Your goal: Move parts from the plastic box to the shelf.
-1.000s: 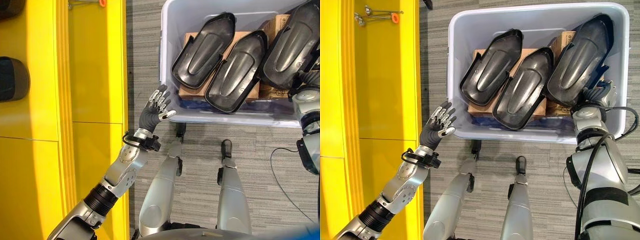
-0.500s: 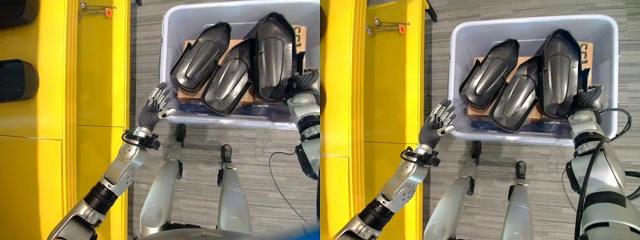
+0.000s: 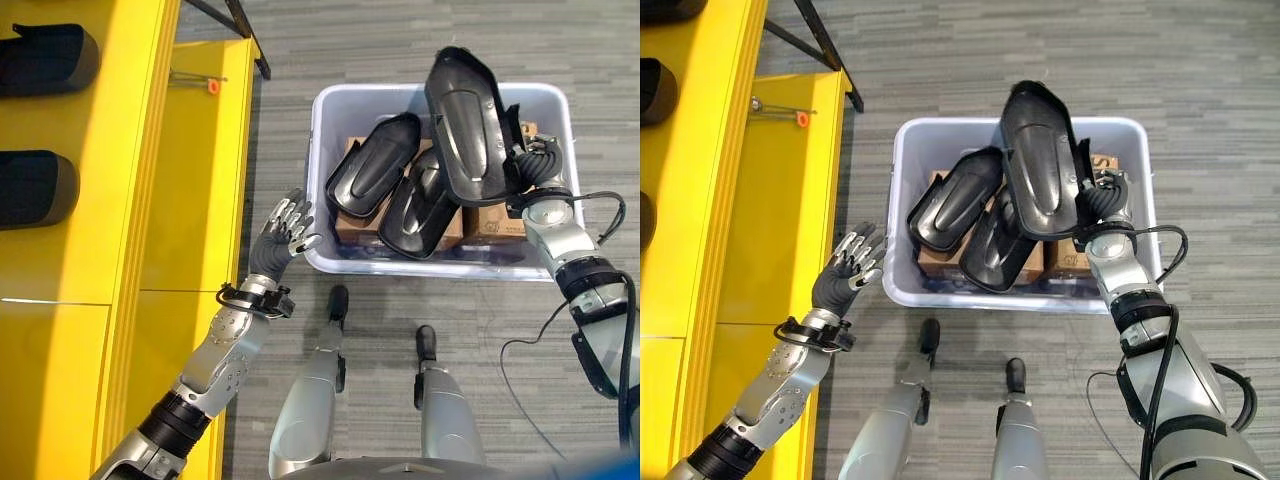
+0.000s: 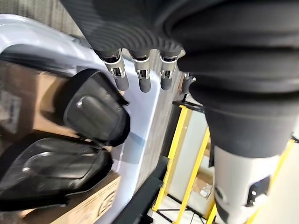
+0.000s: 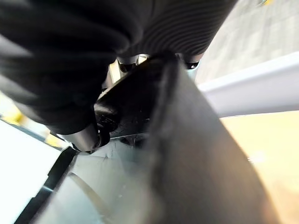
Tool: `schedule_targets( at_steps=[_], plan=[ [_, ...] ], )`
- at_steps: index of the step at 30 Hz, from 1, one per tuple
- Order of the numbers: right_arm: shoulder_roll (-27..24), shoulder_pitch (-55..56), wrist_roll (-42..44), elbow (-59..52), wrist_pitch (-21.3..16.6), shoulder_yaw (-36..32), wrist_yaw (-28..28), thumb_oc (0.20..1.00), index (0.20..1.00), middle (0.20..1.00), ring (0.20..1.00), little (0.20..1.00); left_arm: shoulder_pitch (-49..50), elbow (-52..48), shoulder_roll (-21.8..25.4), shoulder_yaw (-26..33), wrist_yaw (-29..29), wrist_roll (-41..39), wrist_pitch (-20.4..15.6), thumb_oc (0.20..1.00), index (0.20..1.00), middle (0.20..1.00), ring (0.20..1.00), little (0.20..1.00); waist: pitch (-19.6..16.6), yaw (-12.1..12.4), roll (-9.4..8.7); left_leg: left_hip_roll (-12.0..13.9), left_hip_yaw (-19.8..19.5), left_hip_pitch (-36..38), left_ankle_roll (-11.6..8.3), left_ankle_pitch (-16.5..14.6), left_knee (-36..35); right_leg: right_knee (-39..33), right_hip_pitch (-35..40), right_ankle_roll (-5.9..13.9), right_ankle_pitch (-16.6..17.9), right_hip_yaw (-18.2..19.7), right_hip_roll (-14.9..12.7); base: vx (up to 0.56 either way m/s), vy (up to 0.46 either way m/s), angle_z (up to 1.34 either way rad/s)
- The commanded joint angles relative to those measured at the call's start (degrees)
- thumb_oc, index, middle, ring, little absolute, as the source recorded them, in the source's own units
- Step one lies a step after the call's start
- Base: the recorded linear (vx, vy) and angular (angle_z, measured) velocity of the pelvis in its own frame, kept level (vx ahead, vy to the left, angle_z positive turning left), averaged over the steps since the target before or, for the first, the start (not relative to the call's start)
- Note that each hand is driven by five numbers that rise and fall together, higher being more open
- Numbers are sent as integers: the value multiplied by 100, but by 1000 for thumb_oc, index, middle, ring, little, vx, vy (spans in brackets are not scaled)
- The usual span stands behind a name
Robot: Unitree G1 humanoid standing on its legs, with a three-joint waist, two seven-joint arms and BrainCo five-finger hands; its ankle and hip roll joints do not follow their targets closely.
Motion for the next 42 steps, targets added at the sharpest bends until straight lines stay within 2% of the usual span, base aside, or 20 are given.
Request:
schedule_targets(
  at_steps=[1,13,14,17,20,23,26,28,30,32,34,36,37,41,42],
  plan=[
    [-39,396,77,-662,-630,-242,-43,200,200,200,200,200,205,-326,53,203,-261,-102,-98,1000,1000,1000,1000,1000,-450,-44,-215,399,42,524,-207,-1063,421,-934,311,-154,682,-141,-145,62,-40,-3],
    [360,2089,-340,-2645,-731,-855,406,200,200,200,200,200,936,-343,-76,670,-498,89,158,1000,1000,1000,1000,1000,-1116,-133,-337,523,83,1233,-259,-1059,140,-1116,930,-124,616,-216,-90,42,-42,-2],
    [392,2261,-436,-2852,-699,-803,576,200,200,200,200,200,1047,-289,-135,776,-514,158,199,1000,1000,1000,1000,1000,-1280,-153,-353,588,85,1412,-284,-1052,104,-1040,1057,-137,506,-222,-39,48,-71,-4],
    [431,2302,-400,-2909,-701,-787,635,200,200,200,200,200,1107,-288,-148,832,-515,187,207,1000,1000,1000,1000,1000,-1319,-156,-349,630,73,1500,-302,-1039,71,-939,1103,-150,428,-230,-1,26,-67,-5],
    [480,2375,-343,-3085,-708,-664,842,200,200,200,200,200,1288,-243,-220,989,-533,285,262,1000,1000,1000,1000,1000,-1420,-138,-355,791,22,1692,-370,-986,62,-602,1233,-255,141,-280,175,-10,-123,2],
    [537,2267,-229,-3226,-733,-462,1025,200,200,200,200,200,1547,-245,-325,1131,-525,321,310,1000,1000,1000,1000,1000,-1466,-66,-350,1019,-127,1776,-512,-754,-13,-352,1341,-410,-123,-424,441,-62,-213,25],
    [566,2117,-111,-3298,-785,-316,1065,200,200,200,200,200,1673,-268,-420,1194,-545,310,328,1000,1000,1000,1000,1000,-1435,4,-332,1151,-304,1667,-627,-505,-5,-294,1367,-541,-221,-539,640,-115,-188,32],
    [603,1921,-10,-3351,-853,-194,1027,200,200,200,200,200,1727,-247,-514,1208,-542,302,323,1000,1000,1000,1000,1000,-1296,104,-262,1193,-549,1373,-735,-45,-57,-213,1365,-705,-338,-883,770,-220,-204,65],
    [566,1970,-5,-3416,-856,-224,997,200,200,200,200,200,1701,-194,-540,1179,-562,329,316,1000,1000,1000,1000,1000,-1190,40,-280,1174,-256,1207,-654,-8,66,-196,1406,-774,-359,-1064,698,-165,-71,109],
    [542,2019,-40,-3427,-842,-267,979,200,200,200,200,200,1664,-87,-627,1183,-574,329,309,1000,1000,1000,1000,1000,-1180,-67,-264,1337,519,1163,-550,-25,199,-185,1437,-789,-365,-1378,585,-103,-18,141],
    [561,2191,-95,-3510,-816,-373,935,200,200,200,200,200,1618,8,-732,1148,-587,359,302,1000,1000,1000,1000,1000,-1261,-101,-158,1470,964,1161,-605,131,52,-381,1608,-781,-324,-1692,539,12,7,172],
    [599,2385,-124,-3616,-828,-518,920,200,200,200,200,200,1612,64,-787,1163,-587,475,305,1000,1000,1000,1000,1000,-1353,-24,-74,1408,915,1124,-653,247,-5,-469,1833,-767,-348,-1980,479,124,59,138],
    [636,2509,-155,-3638,-816,-599,928,200,200,200,200,200,1619,75,-797,1203,-582,505,311,1000,1000,1000,1000,1000,-1369,-2,-68,1405,1009,1016,-641,119,327,-442,1947,-768,-384,-2169,361,90,95,73],
    [771,2544,-179,-3631,-798,-591,945,200,200,200,200,200,1619,104,-799,1278,-530,553,309,1000,1000,1000,1000,1000,-1373,145,-110,1286,902,950,-592,-103,593,-563,2123,-673,-328,-2155,197,111,128,20],
    [896,2624,-194,-3651,-759,-575,996,200,200,200,200,200,1580,156,-802,1310,-468,614,285,1000,1000,1000,1000,1000,-1440,239,-189,1129,942,1026,-486,-368,628,-635,2243,-514,-215,-2147,-11,204,243,-7]
  ],
)
